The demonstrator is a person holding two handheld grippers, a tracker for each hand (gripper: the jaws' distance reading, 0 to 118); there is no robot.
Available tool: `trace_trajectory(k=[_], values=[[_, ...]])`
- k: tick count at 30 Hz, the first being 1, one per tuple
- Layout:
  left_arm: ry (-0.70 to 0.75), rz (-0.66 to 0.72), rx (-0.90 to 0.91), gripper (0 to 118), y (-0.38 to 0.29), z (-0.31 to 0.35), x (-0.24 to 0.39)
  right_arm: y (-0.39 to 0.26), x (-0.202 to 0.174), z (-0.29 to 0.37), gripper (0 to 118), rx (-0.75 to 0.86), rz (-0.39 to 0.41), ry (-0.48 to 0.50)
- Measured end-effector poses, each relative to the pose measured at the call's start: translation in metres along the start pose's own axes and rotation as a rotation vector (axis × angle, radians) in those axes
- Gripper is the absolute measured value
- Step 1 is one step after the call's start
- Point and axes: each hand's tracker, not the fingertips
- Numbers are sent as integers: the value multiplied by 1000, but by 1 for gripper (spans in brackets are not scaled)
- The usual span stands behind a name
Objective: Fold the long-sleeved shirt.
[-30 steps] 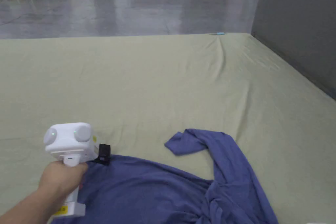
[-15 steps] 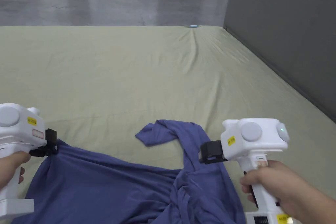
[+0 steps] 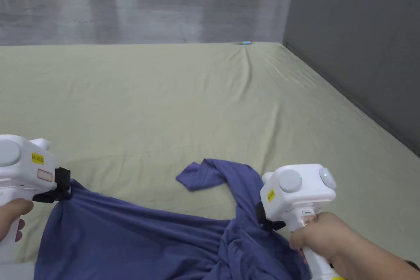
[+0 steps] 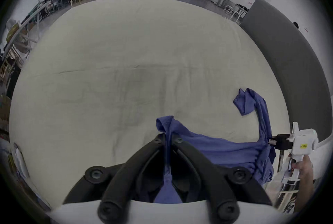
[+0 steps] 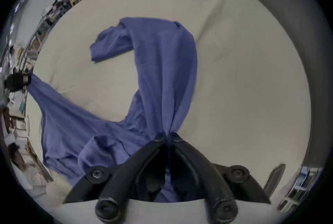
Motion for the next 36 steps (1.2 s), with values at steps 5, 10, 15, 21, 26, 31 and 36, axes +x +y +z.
trace_trajectory(k=[5, 10, 15, 21, 26, 31, 36], values=[[-30, 16, 42, 0, 18, 51, -2, 26, 9, 82, 0, 122, 24, 29], [-35, 7, 178, 0, 59, 130, 1, 83, 1, 196, 0, 288, 85, 13], [-12, 9, 325, 0, 117, 203, 3, 150, -31, 299, 0, 458, 153, -40], [-12, 49, 497, 0, 187, 280, 15, 229, -73, 403, 0, 640, 180, -147], [-23, 128, 627, 0, 235, 331, 20, 276, -94, 482, 0, 776, 165, -160], [-49, 198, 695, 0, 271, 363, 21, 295, -104, 526, 0, 844, 101, -157], [-6, 131, 727, 0, 281, 370, 35, 303, -100, 531, 0, 855, 75, -168]])
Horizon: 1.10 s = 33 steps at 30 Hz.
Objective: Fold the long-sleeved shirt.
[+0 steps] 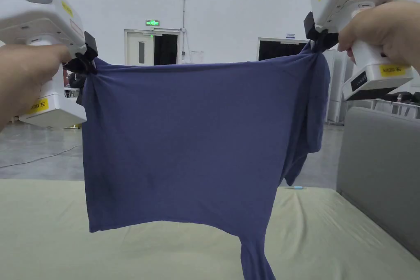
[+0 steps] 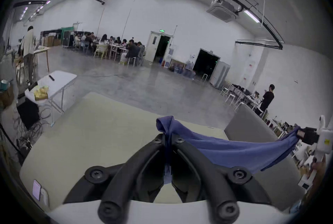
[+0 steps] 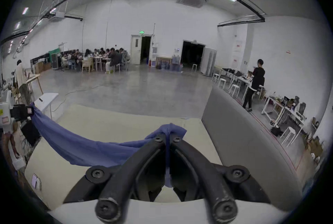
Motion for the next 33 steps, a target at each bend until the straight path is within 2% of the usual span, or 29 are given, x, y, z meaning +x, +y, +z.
trace_trajectory(k=[5, 8, 10, 13, 15, 19, 23, 27, 31, 33], values=[[3, -53, -39, 0, -22, -14, -1, -27, 6, -27, 0, -70, 27, 13], [17, -74, -134, 0, -50, -37, -16, -68, 9, -54, 0, -151, 31, 50], [37, -66, -225, 0, -80, -55, -27, -106, 9, -77, 0, -216, 24, 67], [56, -71, -339, 0, -129, -84, -46, -171, 2, -110, 0, -333, 73, 70], [72, -87, -413, 0, -163, -96, -53, -214, -1, -126, 0, -397, 67, 91], [76, -152, -538, 0, -226, -104, -65, -285, -1, -135, 0, -468, 70, 114], [31, -133, -573, 0, -265, -79, -80, -334, 13, -117, 0, -492, 64, 185], [-12, -135, -597, 0, -310, -20, -89, -385, 26, -78, 0, -501, 64, 231], [-33, -87, -667, 0, -368, 22, -100, -444, 27, -43, 0, -520, 74, 268], [-30, -109, -695, 0, -396, 37, -105, -478, 26, -29, 0, -554, 67, 313]])
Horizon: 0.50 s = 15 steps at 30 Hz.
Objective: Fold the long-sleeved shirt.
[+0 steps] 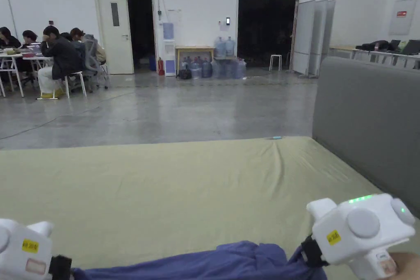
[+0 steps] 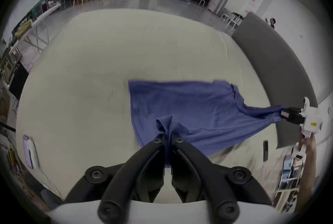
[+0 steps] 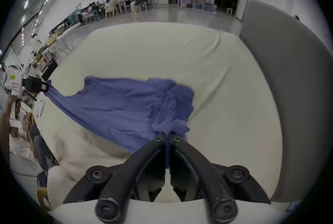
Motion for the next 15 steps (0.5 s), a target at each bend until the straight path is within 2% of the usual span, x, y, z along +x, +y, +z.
trace_trajectory(k=[4, 8, 15], values=[[-5, 22, -59, 0, -58, -12, -15, -66, -7, -14, 0, -52, 1, -3], [-13, 68, -89, 0, -108, -17, -31, -126, -11, -29, 0, -129, -46, 34], [9, 23, -154, 0, -167, -17, -38, -197, -33, -31, 0, -204, 10, 38]])
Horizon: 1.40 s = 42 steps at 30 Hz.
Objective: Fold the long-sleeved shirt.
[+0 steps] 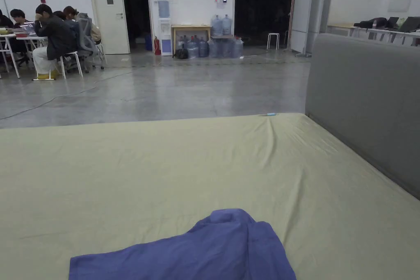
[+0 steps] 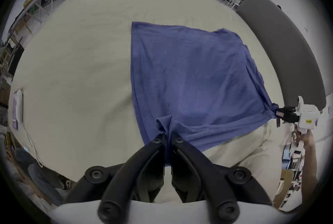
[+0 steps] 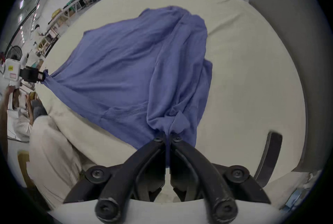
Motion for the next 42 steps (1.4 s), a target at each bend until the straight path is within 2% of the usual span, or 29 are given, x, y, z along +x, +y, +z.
trace_trajectory(k=[6, 14, 18, 25, 27, 28, 29, 30, 31, 32, 34, 36, 37, 38, 39, 40, 41, 42], values=[[14, -14, -41, 0, -25, -10, -12, -28, -8, -8, 0, -58, -4, 20], [34, -42, -78, 0, -36, -26, -11, -33, -12, -26, 0, -129, -6, 6], [36, -10, -103, 0, -40, -38, -20, -34, -5, -40, 0, -166, -58, 20], [34, 15, -115, 0, -49, -55, -26, -34, -2, -49, 0, -173, -89, 33], [31, 39, -108, 4, -47, -55, -27, -32, 3, -47, 8, -177, -101, 40], [36, 48, -107, 19, -47, -51, -25, -30, 6, -44, 15, -178, -112, 46], [49, 67, -80, 64, -45, -41, -23, -26, 10, -36, 41, -186, -151, 96], [50, 84, -54, 99, -43, -29, -18, -24, 12, -24, 70, -153, -195, 129], [66, 73, -18, 116, -43, -16, -13, -23, 11, -10, 93, -108, -207, 133], [37, 61, 49, 117, -43, 0, -7, -22, 8, 11, 100, -33, -189, 109], [-1, 53, 151, 117, -45, 28, 2, -21, 2, 47, 100, 75, -178, 124], [3, 43, 177, 116, -50, 41, 12, -23, -5, 67, 100, 123, -201, 138], [5, 43, 163, 108, -52, 43, 16, -26, -9, 68, 100, 113, -214, 130], [26, 25, 144, 63, -57, 41, 21, -28, -14, 66, 95, 108, -233, 127], [63, 1, 133, 9, -61, 38, 26, -32, -19, 63, 71, 106, -243, 133], [98, -20, 145, 0, -64, 32, 30, -37, -26, 59, 25, 113, -244, 133], [136, -24, 145, 0, -67, 24, 35, -41, -33, 55, 0, 136, -242, 110], [161, 3, 166, 0, -71, 17, 37, -41, -44, 46, 0, 135, -234, 82]])
